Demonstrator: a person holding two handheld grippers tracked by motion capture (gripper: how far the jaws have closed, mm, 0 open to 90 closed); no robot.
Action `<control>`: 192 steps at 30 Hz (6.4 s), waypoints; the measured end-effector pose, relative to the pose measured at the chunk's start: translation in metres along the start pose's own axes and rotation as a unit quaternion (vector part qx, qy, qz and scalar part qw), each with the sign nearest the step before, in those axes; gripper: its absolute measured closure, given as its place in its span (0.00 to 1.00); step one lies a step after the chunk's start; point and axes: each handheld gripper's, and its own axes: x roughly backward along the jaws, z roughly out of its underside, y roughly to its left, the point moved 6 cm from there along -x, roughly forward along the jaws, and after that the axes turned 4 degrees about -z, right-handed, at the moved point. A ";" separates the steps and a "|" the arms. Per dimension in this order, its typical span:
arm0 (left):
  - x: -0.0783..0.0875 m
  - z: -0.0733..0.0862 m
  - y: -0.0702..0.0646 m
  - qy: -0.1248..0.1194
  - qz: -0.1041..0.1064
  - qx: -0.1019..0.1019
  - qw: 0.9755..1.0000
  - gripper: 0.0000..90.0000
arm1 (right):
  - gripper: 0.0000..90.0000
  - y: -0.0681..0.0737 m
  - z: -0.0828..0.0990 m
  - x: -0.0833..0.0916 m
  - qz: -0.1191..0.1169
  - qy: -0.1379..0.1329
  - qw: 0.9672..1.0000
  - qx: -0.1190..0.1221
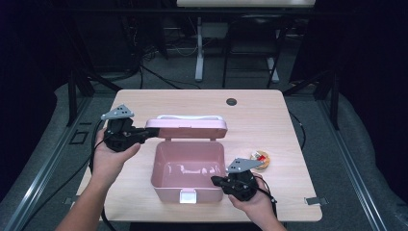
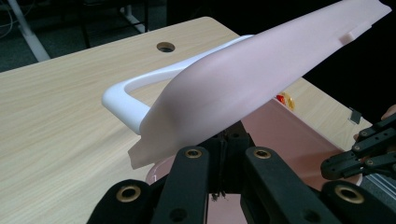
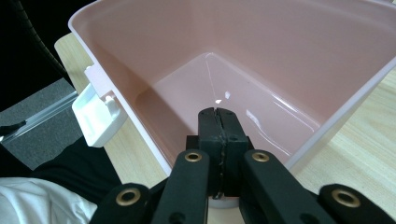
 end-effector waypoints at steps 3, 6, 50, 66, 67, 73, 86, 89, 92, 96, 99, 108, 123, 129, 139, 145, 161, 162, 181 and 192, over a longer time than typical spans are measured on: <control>0.000 0.000 0.000 0.000 0.000 0.000 1.000 1.00 | 1.00 0.000 0.000 0.000 0.000 0.000 1.000 0.001; -0.001 -0.001 0.001 -0.001 0.000 0.001 1.000 1.00 | 1.00 0.000 0.000 0.000 0.000 0.000 1.000 0.001; -0.006 0.000 0.032 0.004 -0.028 0.035 0.999 1.00 | 1.00 0.000 0.000 0.000 0.000 -0.004 1.000 0.003; -0.010 0.008 0.038 0.009 -0.030 0.045 0.998 1.00 | 1.00 0.000 0.000 0.000 0.001 -0.004 1.000 0.006; -0.010 0.008 0.038 0.009 -0.030 0.044 0.999 1.00 | 1.00 0.000 0.000 0.000 0.002 -0.005 1.000 0.007; -0.012 0.013 0.038 0.014 -0.030 0.044 0.998 0.99 | 1.00 0.000 0.000 0.000 0.004 -0.006 1.000 0.007; -0.017 0.042 0.029 0.016 -0.021 0.045 0.999 0.86 | 1.00 0.000 0.001 0.000 0.004 -0.006 1.000 0.008; -0.020 0.052 0.028 0.022 -0.023 0.045 0.998 0.85 | 1.00 0.000 0.001 0.000 0.004 -0.006 1.000 0.011; -0.020 0.059 0.027 0.024 -0.027 0.040 0.999 0.83 | 1.00 0.000 0.001 0.000 0.001 -0.007 1.000 0.009; -0.018 0.066 0.024 0.016 -0.023 0.042 0.999 0.80 | 1.00 0.000 0.000 0.000 0.001 -0.007 1.000 0.009; -0.018 0.072 0.024 0.019 -0.023 0.044 0.999 0.80 | 1.00 0.000 0.000 0.000 0.001 -0.006 1.000 0.008; -0.016 0.082 0.025 0.021 -0.022 0.043 0.999 0.76 | 1.00 0.001 -0.001 -0.001 0.008 -0.003 1.000 0.010; -0.010 0.091 0.035 0.027 -0.041 0.044 0.998 0.55 | 0.69 -0.003 -0.027 0.036 0.019 -0.090 0.996 0.004; -0.002 0.090 0.037 0.017 -0.033 0.040 0.998 0.55 | 0.62 -0.027 -0.031 0.052 0.044 -0.126 0.991 -0.013; 0.001 0.092 0.036 0.052 -0.070 0.008 0.996 0.48 | 0.37 -0.053 -0.025 0.064 0.080 -0.091 0.992 -0.042; 0.010 0.084 0.030 0.036 -0.046 0.029 0.998 0.48 | 0.31 -0.059 -0.029 0.064 0.098 -0.072 0.992 -0.023; 0.014 0.082 0.031 0.034 -0.044 0.020 0.998 0.51 | 0.23 -0.093 -0.049 0.064 0.124 -0.008 0.992 -0.038; 0.016 0.081 0.032 0.035 -0.043 0.018 0.998 0.51 | 0.25 -0.096 -0.049 0.063 0.125 -0.001 0.991 -0.038; 0.016 0.081 0.035 0.035 -0.050 0.017 0.998 0.51 | 0.24 -0.129 -0.051 0.054 0.147 0.145 0.978 -0.036; 0.017 0.083 0.035 0.036 -0.045 0.020 0.998 0.51 | 0.18 -0.145 -0.050 0.052 0.152 0.213 0.964 -0.048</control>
